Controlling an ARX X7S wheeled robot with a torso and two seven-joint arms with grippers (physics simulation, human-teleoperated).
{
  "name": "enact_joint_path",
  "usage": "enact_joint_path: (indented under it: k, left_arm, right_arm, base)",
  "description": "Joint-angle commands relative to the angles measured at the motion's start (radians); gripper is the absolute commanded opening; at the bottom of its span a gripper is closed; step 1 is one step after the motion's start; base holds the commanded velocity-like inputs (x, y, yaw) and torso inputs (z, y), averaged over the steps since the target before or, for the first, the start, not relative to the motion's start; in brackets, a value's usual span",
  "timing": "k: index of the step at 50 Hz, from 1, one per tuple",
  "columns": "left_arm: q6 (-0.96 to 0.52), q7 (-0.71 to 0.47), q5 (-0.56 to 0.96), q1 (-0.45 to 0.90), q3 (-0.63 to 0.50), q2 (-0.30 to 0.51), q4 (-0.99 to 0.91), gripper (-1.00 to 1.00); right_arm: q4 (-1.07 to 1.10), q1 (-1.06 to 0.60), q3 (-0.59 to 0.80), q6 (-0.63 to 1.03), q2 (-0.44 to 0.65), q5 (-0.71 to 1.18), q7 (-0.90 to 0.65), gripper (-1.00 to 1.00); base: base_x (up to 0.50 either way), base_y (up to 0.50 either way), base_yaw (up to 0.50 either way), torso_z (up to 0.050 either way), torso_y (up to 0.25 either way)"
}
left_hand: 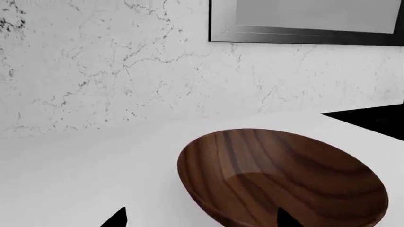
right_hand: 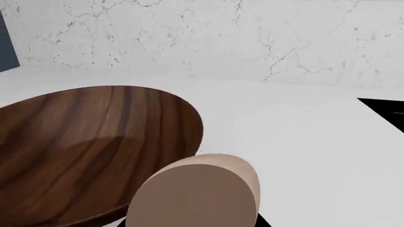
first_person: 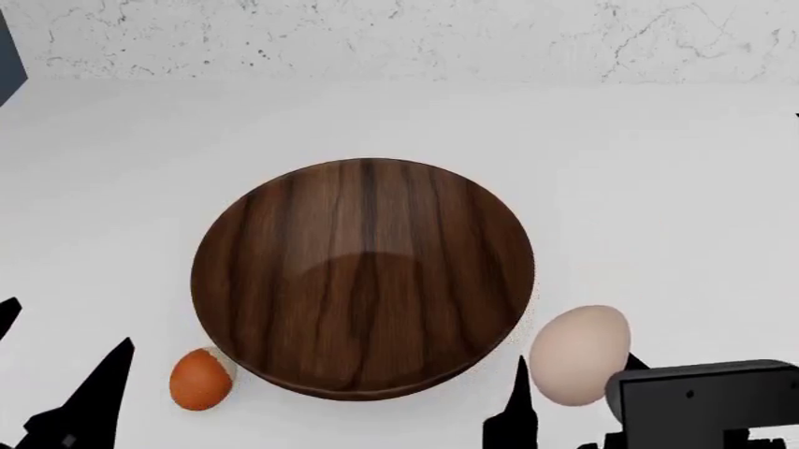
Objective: Place the eggs and milk next to the bowl.
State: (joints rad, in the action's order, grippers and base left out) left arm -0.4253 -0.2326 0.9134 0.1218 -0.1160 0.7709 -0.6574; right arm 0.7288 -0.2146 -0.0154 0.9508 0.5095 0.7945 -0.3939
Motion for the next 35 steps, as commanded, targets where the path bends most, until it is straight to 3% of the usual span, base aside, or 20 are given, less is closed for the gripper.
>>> enact_joint_path:
  k: [1,35]
  left_arm:
    - [0.001,-0.003,-0.007,0.013,-0.007,-0.007,0.006,1.00]
    - [0.029,0.022,-0.043,-0.005,-0.021,-0.015,0.041,1.00]
  right_arm:
    - [0.003,0.023,0.011,0.029,0.024,0.007,0.044,-1.00]
    - [-0.138,-0.042,0.149,-0.018,0.003,-0.060,0.119,-1.00]
  base:
    - [0.00,0.00,0.00,0.000,0.000]
    - [0.00,0.00,0.00,0.000,0.000]
